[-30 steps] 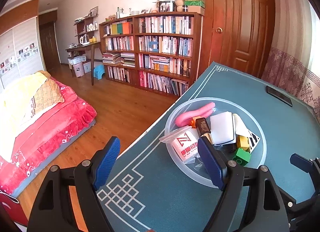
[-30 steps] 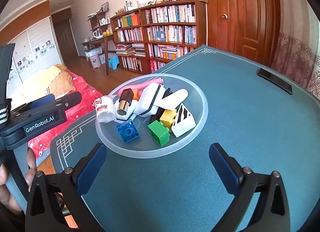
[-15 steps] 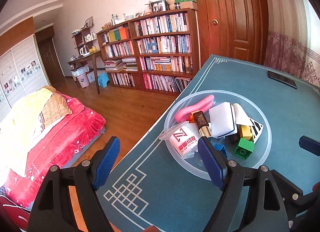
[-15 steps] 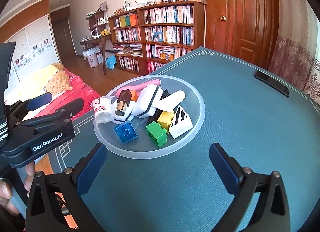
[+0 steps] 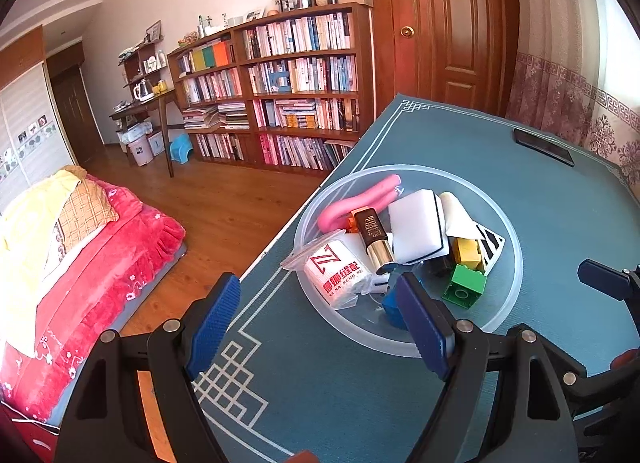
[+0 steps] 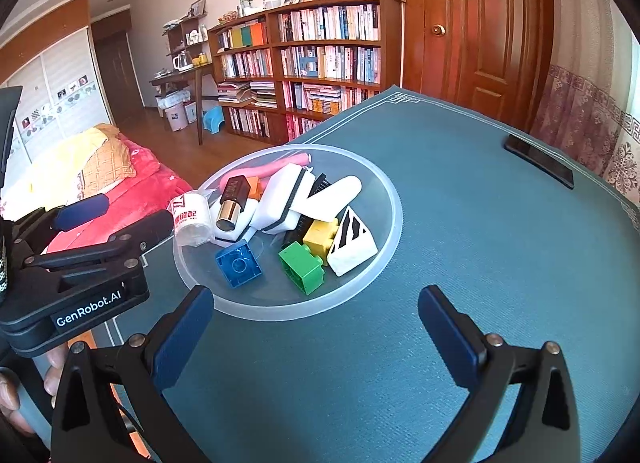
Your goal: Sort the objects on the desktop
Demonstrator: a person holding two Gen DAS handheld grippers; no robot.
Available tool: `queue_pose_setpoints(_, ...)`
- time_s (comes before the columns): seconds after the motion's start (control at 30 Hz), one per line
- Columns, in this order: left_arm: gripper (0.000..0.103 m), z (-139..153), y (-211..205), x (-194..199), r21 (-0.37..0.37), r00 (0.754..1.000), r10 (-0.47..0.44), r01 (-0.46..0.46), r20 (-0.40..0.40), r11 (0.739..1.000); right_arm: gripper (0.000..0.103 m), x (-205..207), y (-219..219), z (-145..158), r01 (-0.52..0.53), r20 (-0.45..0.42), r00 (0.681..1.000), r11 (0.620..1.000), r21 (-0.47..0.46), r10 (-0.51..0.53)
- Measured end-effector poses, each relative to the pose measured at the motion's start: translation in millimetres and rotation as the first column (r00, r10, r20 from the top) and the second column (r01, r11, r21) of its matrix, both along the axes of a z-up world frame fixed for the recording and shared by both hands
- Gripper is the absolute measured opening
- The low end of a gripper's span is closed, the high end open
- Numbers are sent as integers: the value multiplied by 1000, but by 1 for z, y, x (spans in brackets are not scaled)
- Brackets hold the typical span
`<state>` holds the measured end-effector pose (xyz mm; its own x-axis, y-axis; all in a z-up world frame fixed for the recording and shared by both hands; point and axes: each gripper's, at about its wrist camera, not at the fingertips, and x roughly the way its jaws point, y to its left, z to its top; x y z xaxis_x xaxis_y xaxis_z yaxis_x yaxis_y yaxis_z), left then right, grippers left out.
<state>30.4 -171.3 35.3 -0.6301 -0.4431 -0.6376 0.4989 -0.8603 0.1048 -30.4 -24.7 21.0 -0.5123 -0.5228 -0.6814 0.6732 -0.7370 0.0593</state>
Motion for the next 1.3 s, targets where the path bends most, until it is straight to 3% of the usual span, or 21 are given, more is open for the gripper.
queue_pose_setpoints(1.3, 83, -10, -5, -16, 40, 999, -16, 14, 46, 999, 103, -11, -5, -6, 16, 12, 1000, 1000, 18, -16)
